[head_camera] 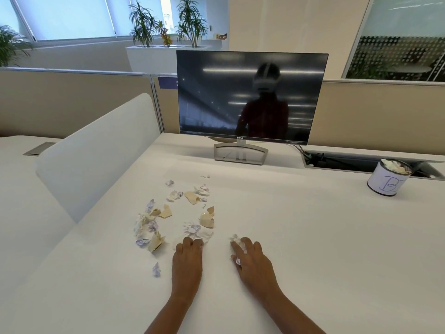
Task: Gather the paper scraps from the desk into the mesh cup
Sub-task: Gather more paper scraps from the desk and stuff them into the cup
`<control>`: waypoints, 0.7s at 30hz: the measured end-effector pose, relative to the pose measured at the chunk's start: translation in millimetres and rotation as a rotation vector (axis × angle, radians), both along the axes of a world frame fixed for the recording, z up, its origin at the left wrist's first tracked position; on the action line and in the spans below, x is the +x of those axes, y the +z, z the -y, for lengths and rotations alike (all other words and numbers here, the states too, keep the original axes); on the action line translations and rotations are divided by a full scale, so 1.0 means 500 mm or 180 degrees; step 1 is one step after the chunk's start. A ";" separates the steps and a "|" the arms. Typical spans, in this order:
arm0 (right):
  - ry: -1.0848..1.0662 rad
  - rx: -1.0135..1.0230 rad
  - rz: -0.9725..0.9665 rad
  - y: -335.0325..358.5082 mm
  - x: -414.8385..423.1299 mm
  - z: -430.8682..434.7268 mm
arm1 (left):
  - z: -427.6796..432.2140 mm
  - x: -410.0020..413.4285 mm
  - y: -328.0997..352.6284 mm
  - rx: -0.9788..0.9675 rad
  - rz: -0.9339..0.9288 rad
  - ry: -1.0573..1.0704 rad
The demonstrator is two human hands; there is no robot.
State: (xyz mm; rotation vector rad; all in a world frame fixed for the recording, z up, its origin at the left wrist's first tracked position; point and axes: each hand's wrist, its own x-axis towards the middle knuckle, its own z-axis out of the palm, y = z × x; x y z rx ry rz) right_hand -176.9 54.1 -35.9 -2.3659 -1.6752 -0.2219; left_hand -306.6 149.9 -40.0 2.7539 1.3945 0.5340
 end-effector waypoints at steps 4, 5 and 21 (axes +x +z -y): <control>0.0135 0.0025 -0.0116 0.003 0.011 -0.003 | -0.011 0.000 0.001 -0.0217 0.0113 -0.0040; 0.0136 -0.0010 -0.0200 0.006 0.012 -0.002 | -0.015 0.000 0.001 -0.0385 0.0168 0.0009; -0.1065 0.1289 -0.3795 -0.001 0.081 0.010 | -0.048 0.057 0.006 0.0217 -0.0027 -0.0087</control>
